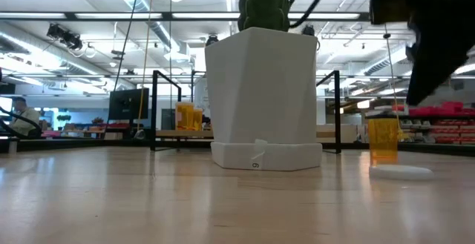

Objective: Pick and place medicine bottles onto shelf by color
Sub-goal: Close the orange medicine bottle

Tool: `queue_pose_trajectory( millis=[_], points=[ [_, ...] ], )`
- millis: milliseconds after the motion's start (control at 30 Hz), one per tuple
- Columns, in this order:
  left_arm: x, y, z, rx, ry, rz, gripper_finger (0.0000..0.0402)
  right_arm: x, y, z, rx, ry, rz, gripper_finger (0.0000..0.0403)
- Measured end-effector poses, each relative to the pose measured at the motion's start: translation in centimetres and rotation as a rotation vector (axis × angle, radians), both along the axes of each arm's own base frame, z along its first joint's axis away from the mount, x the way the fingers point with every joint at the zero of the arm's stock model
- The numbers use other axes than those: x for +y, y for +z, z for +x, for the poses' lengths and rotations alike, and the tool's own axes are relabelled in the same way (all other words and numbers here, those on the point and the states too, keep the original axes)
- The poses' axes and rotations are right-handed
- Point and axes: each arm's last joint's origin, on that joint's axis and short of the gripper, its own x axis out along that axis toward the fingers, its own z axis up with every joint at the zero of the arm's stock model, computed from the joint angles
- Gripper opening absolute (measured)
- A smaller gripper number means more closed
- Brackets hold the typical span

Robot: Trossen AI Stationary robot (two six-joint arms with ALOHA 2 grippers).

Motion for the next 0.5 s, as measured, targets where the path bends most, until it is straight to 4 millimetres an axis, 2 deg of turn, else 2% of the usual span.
queue_pose_trajectory(
  millis=[133,300,400,500],
  points=[
    [0.0,-0.1,-0.1,0.014,0.0,0.003,0.0105,0.5,1.1,-0.4,0.017,0.015,-0.065,0.0218],
    [0.0,-0.1,-0.1,0.018,0.0,0.003,0.0105,0.0,2.3,-0.9,0.048,-0.137,-0.112,0.0266],
    [0.0,-0.1,-0.1,0.018,0.0,0.004,0.0105,1.2,2.9,-0.9,0.006,-0.075,-0.083,0.0286],
    [0.0,-0.2,-0.1,0.025,0.0,0.005,0.0105,2.6,2.9,-2.1,0.02,0.002,-0.095,0.0295]
  ],
)
